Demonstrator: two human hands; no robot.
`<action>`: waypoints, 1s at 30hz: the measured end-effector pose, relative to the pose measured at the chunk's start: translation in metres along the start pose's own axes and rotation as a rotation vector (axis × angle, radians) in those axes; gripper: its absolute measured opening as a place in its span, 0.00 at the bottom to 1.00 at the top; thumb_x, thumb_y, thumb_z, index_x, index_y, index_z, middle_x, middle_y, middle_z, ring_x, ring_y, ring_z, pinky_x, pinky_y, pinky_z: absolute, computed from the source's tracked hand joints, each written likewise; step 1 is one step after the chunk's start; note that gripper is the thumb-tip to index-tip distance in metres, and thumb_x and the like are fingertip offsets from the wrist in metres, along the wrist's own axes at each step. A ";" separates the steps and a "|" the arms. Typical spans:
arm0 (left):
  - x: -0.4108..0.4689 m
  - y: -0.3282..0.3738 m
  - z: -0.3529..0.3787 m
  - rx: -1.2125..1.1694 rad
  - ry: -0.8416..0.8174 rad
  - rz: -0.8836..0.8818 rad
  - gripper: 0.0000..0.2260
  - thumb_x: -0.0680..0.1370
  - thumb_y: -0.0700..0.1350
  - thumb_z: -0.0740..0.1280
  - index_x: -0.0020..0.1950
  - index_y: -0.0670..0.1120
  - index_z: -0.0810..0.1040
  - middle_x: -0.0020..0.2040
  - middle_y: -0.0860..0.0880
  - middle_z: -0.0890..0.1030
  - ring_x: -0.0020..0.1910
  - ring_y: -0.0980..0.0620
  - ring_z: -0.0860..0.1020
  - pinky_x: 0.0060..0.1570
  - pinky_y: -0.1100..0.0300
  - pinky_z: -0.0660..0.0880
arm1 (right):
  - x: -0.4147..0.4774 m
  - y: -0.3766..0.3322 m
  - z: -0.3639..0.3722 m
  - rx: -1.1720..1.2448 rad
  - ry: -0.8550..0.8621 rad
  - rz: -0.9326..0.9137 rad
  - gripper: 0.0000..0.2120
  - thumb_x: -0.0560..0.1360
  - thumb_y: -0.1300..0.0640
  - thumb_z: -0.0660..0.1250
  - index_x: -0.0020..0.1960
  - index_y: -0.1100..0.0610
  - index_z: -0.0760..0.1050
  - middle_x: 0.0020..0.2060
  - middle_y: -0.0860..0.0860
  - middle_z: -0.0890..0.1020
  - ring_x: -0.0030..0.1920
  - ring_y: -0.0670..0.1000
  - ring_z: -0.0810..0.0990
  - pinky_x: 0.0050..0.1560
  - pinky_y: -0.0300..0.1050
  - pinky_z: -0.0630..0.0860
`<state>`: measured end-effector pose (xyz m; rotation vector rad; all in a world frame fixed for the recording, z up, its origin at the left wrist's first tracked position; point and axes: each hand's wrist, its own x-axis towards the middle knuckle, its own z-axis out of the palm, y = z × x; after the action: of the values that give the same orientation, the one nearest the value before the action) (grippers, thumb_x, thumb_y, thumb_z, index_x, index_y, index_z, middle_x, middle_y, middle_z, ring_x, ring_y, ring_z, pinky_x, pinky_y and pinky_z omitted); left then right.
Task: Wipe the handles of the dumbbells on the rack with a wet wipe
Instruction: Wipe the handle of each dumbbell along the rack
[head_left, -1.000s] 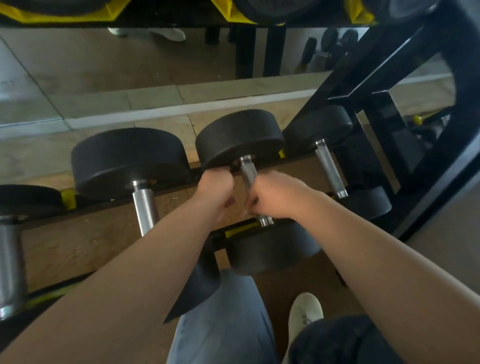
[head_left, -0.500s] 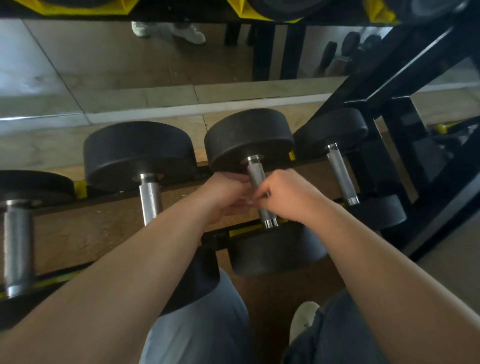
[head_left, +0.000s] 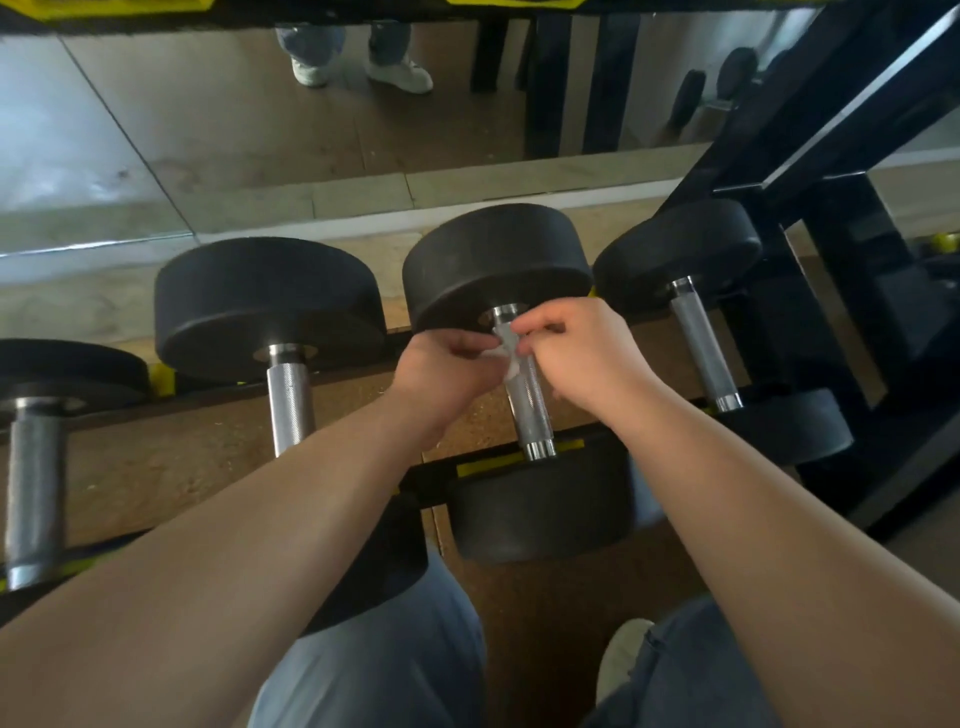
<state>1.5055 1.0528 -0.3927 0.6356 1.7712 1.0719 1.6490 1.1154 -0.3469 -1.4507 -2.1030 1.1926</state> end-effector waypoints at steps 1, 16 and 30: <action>0.001 -0.001 0.001 -0.008 0.018 0.006 0.13 0.71 0.45 0.81 0.54 0.51 0.86 0.51 0.51 0.86 0.51 0.52 0.85 0.55 0.53 0.83 | 0.001 0.001 -0.001 -0.024 0.012 -0.021 0.14 0.80 0.60 0.66 0.61 0.46 0.82 0.61 0.46 0.81 0.48 0.44 0.78 0.41 0.35 0.74; -0.008 0.000 0.015 -0.026 -0.103 -0.241 0.08 0.79 0.31 0.68 0.51 0.42 0.83 0.45 0.42 0.87 0.42 0.49 0.87 0.45 0.56 0.84 | -0.004 0.001 -0.013 -0.123 -0.017 -0.104 0.14 0.80 0.59 0.65 0.60 0.48 0.83 0.51 0.42 0.78 0.45 0.39 0.75 0.40 0.30 0.67; 0.007 -0.001 0.009 0.157 -0.369 -0.159 0.10 0.80 0.33 0.66 0.58 0.43 0.82 0.50 0.45 0.86 0.48 0.52 0.85 0.48 0.59 0.81 | -0.001 0.018 -0.025 -0.349 -0.209 0.065 0.12 0.81 0.58 0.61 0.56 0.52 0.83 0.54 0.51 0.83 0.52 0.50 0.81 0.46 0.43 0.74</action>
<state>1.5109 1.0619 -0.3981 0.7233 1.5608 0.6627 1.6769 1.1279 -0.3457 -1.6095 -2.5261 1.0794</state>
